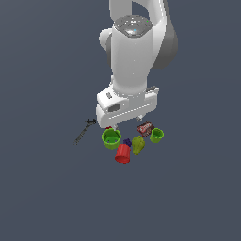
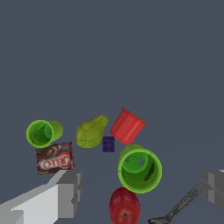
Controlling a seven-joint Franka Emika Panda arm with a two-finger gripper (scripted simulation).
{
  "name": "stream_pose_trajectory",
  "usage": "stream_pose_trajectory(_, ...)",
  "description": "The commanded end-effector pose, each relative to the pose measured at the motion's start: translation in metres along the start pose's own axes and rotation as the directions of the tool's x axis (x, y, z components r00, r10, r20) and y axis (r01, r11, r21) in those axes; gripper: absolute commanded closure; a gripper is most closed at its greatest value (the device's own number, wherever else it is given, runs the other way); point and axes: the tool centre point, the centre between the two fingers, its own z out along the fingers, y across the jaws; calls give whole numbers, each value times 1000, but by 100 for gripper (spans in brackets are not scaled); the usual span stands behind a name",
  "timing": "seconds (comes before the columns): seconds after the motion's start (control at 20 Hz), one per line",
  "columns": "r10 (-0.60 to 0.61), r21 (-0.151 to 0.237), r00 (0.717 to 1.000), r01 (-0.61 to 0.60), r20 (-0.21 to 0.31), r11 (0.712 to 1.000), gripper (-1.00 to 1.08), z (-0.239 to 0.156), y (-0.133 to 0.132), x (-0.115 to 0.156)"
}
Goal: Pick up a designated object from a clutter of objects.
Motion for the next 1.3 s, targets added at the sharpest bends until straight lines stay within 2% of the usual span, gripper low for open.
stream_pose_trajectory(0.0, -68, -2, 998, 68, 3, 998, -92, 11, 2, 2)
stream_pose_trajectory(0.3, -225, -4, 974, 225, 9, 974, -92, 36, 7, 6)
stream_pose_trajectory(0.6, -377, -3, 926, 378, 15, 926, -92, 61, 11, 8)
stream_pose_trajectory(0.9, -520, 1, 854, 521, 18, 854, -92, 87, 15, 10)
stream_pose_trajectory(1.25, -670, 8, 742, 670, 19, 742, -92, 117, 17, 11)
